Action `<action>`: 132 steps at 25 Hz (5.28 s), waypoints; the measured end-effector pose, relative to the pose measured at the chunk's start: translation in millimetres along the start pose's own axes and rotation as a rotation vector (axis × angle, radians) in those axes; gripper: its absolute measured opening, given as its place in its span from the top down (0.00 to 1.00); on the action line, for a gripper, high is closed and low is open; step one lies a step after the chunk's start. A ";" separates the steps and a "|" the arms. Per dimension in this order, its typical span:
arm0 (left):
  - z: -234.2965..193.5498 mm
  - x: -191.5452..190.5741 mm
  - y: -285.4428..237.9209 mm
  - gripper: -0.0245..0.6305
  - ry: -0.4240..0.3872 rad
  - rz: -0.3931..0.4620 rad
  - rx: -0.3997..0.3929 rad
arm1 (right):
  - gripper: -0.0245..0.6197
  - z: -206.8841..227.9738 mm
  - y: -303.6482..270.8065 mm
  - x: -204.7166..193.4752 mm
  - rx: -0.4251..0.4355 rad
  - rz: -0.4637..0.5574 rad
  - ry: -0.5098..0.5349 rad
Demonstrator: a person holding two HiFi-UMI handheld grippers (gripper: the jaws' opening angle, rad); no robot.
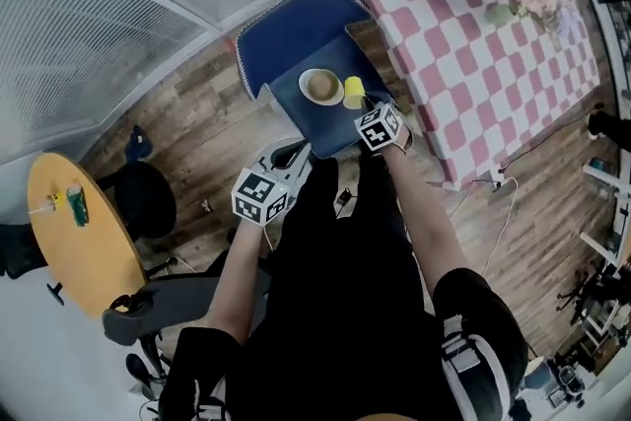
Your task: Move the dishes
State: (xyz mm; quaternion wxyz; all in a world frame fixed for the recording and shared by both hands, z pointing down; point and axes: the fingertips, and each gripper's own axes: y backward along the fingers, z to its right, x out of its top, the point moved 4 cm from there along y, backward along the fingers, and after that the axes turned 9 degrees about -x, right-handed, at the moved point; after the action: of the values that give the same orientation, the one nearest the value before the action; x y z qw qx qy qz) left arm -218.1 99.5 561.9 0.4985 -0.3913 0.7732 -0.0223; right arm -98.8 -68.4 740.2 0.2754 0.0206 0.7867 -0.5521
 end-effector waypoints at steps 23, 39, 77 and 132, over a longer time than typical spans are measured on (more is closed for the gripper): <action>149.3 40.1 -83.3 0.93 -0.170 -0.048 -0.152 | 0.91 121.5 207.3 -128.3 0.013 0.099 -0.733; 314.1 34.1 -233.7 0.93 -0.249 -0.090 -0.140 | 0.91 242.9 267.3 -290.6 0.026 0.135 -0.756; 257.7 131.2 -378.2 0.93 -0.274 -0.157 -0.347 | 0.91 395.8 173.7 -282.3 0.294 -0.033 -1.347; 254.2 136.2 -382.6 0.93 -0.145 -0.053 -0.188 | 0.94 452.1 263.0 -309.2 0.127 0.430 -1.227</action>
State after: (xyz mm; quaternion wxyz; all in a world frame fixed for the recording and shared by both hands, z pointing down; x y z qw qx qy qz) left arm 178.5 -160.6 494.1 0.5134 -0.4575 0.7231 0.0655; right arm 437.4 -279.7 547.8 0.7770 -0.1250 0.4309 -0.4415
